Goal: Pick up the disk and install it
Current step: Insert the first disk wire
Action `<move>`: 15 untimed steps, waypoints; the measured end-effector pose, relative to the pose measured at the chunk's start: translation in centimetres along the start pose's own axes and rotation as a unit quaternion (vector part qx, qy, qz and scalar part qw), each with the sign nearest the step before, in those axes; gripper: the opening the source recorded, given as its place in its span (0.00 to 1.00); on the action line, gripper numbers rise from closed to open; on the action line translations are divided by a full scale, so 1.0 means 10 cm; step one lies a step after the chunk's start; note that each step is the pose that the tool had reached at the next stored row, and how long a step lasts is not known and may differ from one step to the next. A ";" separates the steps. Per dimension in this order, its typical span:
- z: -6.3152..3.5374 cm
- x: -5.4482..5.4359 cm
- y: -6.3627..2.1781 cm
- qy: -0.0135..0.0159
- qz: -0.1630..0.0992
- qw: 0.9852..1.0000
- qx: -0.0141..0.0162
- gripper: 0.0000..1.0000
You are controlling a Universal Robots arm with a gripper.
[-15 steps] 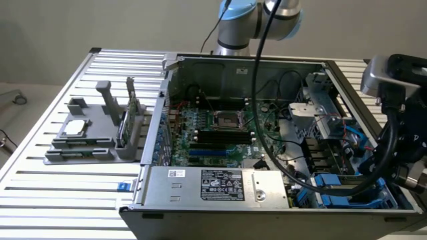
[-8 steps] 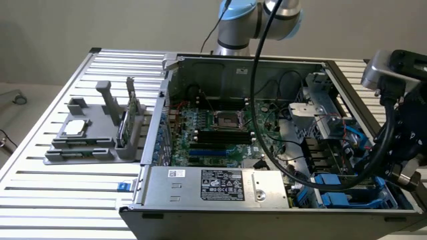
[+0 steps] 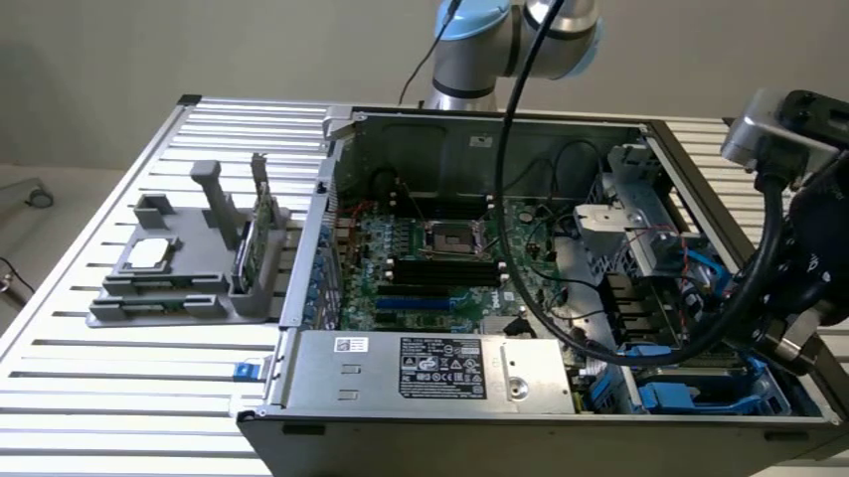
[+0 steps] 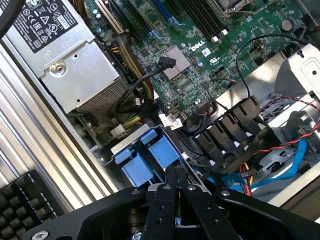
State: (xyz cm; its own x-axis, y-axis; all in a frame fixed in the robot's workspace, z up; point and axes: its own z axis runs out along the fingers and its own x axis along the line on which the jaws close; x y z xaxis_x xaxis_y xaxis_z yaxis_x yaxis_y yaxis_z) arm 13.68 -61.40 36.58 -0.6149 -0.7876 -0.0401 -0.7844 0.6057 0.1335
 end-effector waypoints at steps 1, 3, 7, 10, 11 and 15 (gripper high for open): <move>0.000 0.00 0.000 0.000 0.005 1.000 -0.001 0.11; -0.003 0.00 0.000 0.000 0.015 1.000 -0.003 0.11; -0.012 0.00 0.001 -0.002 0.037 0.999 -0.004 0.11; -0.019 0.00 0.002 -0.003 0.055 0.998 -0.004 0.11; -0.022 0.00 0.002 -0.004 0.060 0.998 -0.004 0.11; -0.032 0.00 0.004 -0.007 0.084 0.996 -0.005 0.11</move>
State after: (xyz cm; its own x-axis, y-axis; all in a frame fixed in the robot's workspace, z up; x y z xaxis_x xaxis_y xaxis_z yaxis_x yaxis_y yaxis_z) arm 13.69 -61.40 36.90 -0.7385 -0.6736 -0.0293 -0.6696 0.7277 0.1486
